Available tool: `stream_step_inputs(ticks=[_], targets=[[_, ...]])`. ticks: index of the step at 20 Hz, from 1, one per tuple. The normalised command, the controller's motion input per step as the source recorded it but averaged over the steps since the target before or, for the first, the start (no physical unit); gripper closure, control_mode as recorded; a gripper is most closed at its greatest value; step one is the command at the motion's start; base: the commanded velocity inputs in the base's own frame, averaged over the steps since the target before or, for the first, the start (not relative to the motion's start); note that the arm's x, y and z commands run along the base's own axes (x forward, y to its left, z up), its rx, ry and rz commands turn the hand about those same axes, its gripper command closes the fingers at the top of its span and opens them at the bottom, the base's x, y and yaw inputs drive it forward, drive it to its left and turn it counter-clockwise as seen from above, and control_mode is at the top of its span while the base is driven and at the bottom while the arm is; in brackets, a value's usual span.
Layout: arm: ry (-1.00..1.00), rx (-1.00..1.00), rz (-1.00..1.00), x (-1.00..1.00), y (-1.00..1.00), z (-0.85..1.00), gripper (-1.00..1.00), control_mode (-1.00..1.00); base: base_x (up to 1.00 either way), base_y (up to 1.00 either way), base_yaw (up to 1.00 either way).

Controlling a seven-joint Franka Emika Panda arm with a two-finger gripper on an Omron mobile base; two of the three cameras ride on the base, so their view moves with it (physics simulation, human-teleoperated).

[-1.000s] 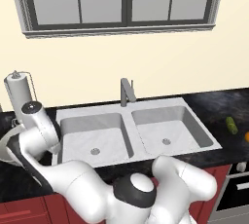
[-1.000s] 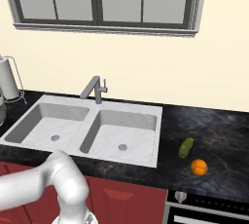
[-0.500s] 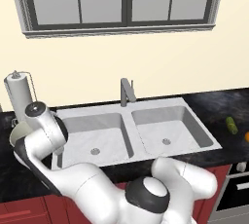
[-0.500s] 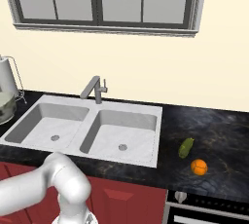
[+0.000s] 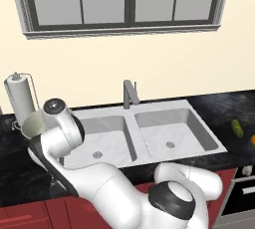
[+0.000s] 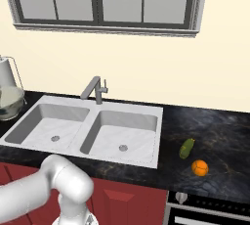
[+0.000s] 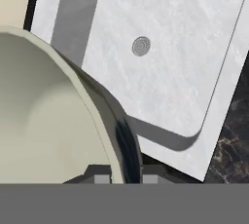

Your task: Remove the cucumber and orange from the sink. Then move the bowl and cup from the counter to the sink for washing.

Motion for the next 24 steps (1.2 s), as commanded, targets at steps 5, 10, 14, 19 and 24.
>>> stream_step_inputs(ticks=[5,10,14,19,24], targets=[[0.0,0.14,-0.05,-0.06,-0.45,0.12,1.0,-1.0,0.0,0.0,0.0],[0.01,0.09,-0.01,-0.06,-0.46,0.07,1.0,-1.0,0.0,0.0,0.0],[0.08,0.01,0.0,0.0,-0.42,0.01,1.0,-1.0,0.0,0.0,0.0],[0.07,0.0,0.0,0.04,-0.32,-0.04,1.0,-1.0,0.0,0.0,0.0],[0.02,0.0,0.0,0.07,-0.28,-0.01,1.0,-1.0,0.0,0.0,0.0]])
